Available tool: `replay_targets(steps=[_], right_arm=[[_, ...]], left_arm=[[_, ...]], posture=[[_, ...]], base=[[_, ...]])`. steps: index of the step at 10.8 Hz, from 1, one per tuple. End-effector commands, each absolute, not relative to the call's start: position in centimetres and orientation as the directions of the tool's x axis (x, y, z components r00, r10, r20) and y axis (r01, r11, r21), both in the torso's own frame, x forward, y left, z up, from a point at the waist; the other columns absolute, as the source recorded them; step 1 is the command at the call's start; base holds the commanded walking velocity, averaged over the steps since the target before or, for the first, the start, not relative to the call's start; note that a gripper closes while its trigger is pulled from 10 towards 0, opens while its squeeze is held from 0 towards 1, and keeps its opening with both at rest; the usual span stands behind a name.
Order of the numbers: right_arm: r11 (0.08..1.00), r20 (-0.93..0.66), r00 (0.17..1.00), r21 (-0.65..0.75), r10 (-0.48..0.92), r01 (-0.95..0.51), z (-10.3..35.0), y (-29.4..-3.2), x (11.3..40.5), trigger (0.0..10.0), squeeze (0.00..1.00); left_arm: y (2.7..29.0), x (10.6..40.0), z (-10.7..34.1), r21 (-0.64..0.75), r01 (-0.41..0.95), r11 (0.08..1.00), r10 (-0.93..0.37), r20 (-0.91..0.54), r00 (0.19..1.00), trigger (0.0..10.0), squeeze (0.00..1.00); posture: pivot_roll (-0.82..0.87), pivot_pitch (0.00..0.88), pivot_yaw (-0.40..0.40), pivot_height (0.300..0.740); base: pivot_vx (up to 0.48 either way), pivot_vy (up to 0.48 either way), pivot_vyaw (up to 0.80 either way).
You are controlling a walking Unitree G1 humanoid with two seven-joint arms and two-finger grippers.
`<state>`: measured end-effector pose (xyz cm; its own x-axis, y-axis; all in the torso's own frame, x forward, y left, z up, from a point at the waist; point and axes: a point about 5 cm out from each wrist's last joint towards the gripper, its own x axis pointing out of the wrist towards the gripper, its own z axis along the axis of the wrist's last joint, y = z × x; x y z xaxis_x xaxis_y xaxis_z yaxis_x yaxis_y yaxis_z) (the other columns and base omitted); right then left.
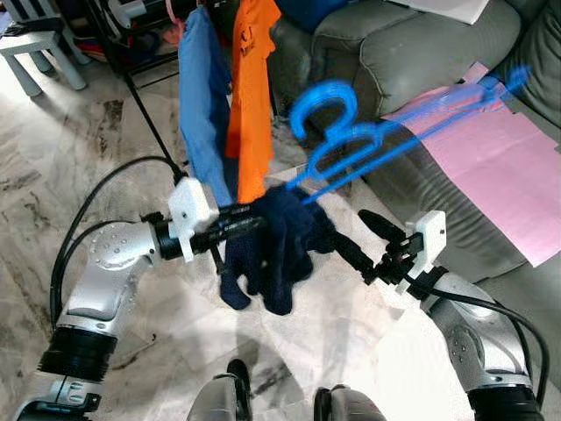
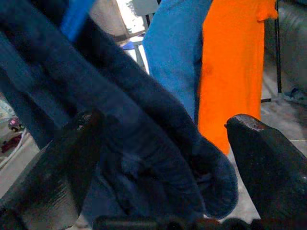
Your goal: Hang hanger
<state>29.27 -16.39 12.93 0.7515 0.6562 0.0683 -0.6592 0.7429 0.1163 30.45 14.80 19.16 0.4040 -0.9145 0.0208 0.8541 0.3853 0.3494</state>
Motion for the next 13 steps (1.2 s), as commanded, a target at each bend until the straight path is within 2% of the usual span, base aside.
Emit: replay_targets(steps=[1, 4, 10, 13], right_arm=[[0.760, 0.069, 0.769, 0.117, 0.636, -0.639, 12.8, -16.7, 29.3, 10.0, 0.00], [0.834, 0.086, 0.844, 0.131, 0.529, -0.536, 13.0, -18.3, 30.3, 10.0, 0.00], [0.811, 0.047, 0.828, 0.178, 0.558, -0.557, 11.7, -17.8, 29.9, 10.0, 0.00], [0.813, 0.017, 0.831, 0.200, 0.556, -0.547, 10.9, -17.9, 29.7, 10.0, 0.00]], left_arm=[[14.9, 30.3, 20.0, 0.371, 0.847, 0.380, -0.919, 0.049, 0.390, 0.0, 0.00], [15.3, 30.1, 19.7, 0.364, 0.851, 0.377, -0.918, 0.027, 0.395, 0.0, 0.00], [14.3, 30.0, 20.7, 0.391, 0.852, 0.348, -0.932, 0.049, 0.358, 0.0, 0.00], [13.4, 29.3, 22.1, 0.411, 0.859, 0.305, -0.950, 0.071, 0.303, 0.0, 0.00]], posture=[[-0.07, 0.247, 0.019, 0.740], [-0.07, 0.248, 0.019, 0.740], [-0.07, 0.256, 0.017, 0.740], [-0.07, 0.261, 0.015, 0.740]], base=[[0.000, 0.000, 0.00], [0.000, 0.000, 0.00], [0.000, 0.000, 0.00], [0.000, 0.000, 0.00]])
